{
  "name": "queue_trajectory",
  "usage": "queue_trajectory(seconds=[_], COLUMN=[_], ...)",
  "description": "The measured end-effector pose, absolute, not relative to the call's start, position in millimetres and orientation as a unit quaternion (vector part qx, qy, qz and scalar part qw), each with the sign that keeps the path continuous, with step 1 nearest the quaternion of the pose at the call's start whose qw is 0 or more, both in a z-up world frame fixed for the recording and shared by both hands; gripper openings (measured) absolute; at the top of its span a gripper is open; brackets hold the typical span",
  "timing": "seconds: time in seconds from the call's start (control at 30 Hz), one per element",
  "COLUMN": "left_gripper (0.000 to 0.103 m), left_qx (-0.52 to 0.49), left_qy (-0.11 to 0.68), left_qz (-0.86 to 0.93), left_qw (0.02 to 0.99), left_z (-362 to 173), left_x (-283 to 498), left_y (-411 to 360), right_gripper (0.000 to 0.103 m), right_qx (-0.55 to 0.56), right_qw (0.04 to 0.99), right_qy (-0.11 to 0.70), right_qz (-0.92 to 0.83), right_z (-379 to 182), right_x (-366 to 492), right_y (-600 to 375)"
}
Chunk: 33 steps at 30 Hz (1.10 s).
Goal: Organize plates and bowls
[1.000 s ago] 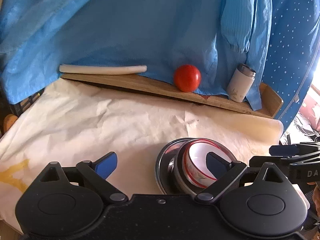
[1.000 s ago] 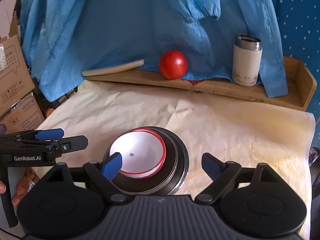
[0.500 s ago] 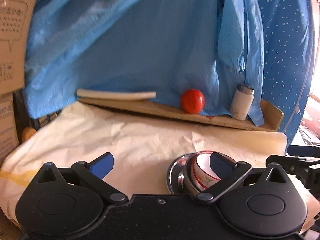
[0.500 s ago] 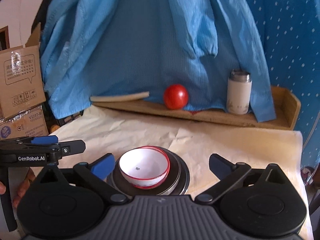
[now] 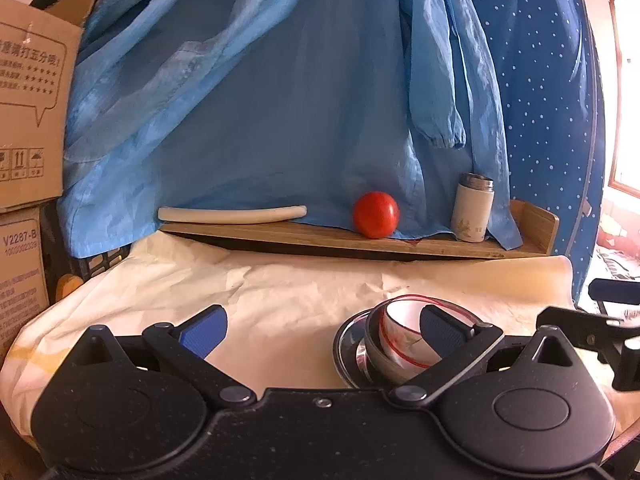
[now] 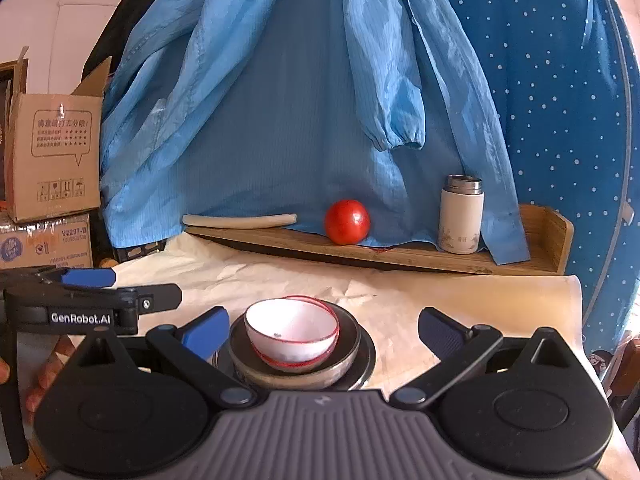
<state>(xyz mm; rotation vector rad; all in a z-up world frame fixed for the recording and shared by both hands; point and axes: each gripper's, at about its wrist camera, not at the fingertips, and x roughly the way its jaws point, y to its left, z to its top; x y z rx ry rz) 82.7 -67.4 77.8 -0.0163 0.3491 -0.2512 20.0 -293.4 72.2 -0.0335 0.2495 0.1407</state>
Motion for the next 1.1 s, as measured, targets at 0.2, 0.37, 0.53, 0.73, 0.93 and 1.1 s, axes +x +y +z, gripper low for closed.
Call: queue_trajectory(seconds=[0.2,0.37,0.53,0.73,0.93,1.1], left_gripper=[0.102,0.102,0.102,0.102,0.102,0.102], left_qx=[-0.005,0.004,0.004,0.005,-0.012,-0.01], left_qy=[0.159,0.153,0.149,0.141,0.141,0.137], left_qz=[-0.118,-0.121,-0.125,-0.123,-0.122,-0.115], left_qw=[0.98,0.981,0.981,0.982,0.982,0.984], left_z=[68.4,62.1,55.0,47.3,43.2,41.4], left_x=[73.2,66.8,58.1,47.8,43.1,39.4], left_y=[-66.7,-67.9,-69.9,-72.2,-65.2,-59.5], right_gripper=[0.103,0.103,0.103,0.103,0.103,0.103], right_qx=[-0.016,0.008,0.02,0.035,0.045,0.047], right_qw=[0.993,0.995,0.997,0.998,0.998,0.998], right_qy=[0.103,0.091,0.075,0.05,0.048,0.04], right_qz=[0.057,0.046,0.027,0.003,-0.017,-0.032], right_z=[62.9,54.7,49.0,38.1,26.6,20.7], right_x=[7.0,-3.1,-12.8,-24.8,-30.8,-37.6], right_y=[-290.5,-294.8,-295.0,-292.2,-290.4,-289.4])
